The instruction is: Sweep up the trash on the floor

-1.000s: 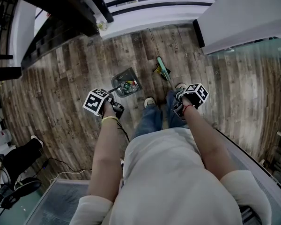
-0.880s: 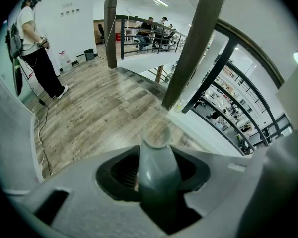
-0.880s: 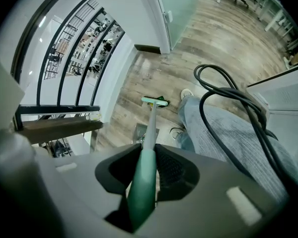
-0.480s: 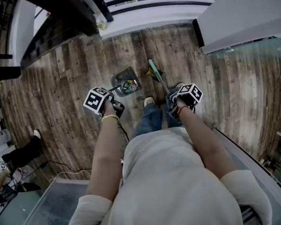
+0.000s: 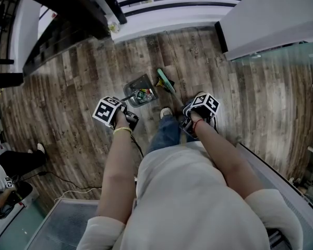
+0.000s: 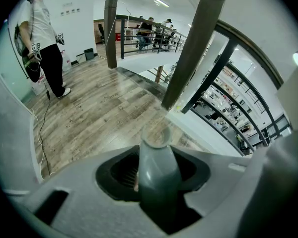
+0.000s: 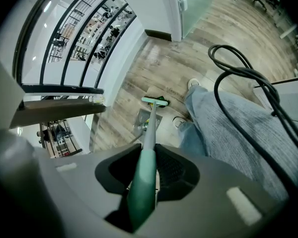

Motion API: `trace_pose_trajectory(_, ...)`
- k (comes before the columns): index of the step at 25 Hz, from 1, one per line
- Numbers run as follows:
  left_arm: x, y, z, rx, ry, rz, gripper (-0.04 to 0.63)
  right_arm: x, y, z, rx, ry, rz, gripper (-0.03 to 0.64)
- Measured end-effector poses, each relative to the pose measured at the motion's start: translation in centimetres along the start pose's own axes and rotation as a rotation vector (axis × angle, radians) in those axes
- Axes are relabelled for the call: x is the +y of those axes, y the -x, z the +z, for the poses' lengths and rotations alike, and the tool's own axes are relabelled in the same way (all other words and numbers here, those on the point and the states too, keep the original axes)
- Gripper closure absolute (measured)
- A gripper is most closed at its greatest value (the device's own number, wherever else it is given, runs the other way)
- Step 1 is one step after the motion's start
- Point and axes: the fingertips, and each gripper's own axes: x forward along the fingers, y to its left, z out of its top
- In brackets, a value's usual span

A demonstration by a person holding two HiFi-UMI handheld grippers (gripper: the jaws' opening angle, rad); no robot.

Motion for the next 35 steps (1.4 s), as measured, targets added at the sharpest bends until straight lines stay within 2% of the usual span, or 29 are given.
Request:
trace_pose_trajectory(10, 0.0, 0.1, 0.0, 0.001, 0.003, -0.003, 0.446, 1.1, -1.0, -2.7, 0.076, 0.036, 0.008, 0.52)
trace_pose_trajectory(28, 0.0, 0.2, -0.1, -0.002, 0.0, -0.004, 0.446, 2.7, -1.4, -5.6, 0.13, 0.028, 0.033, 0.522)
trace_pose_trajectory(35, -0.1, 0.4, -0.2, -0.003, -0.003, -0.005, 0.446, 3.7, -1.4, -7.2, 0.18, 0.075, 0.054, 0.522)
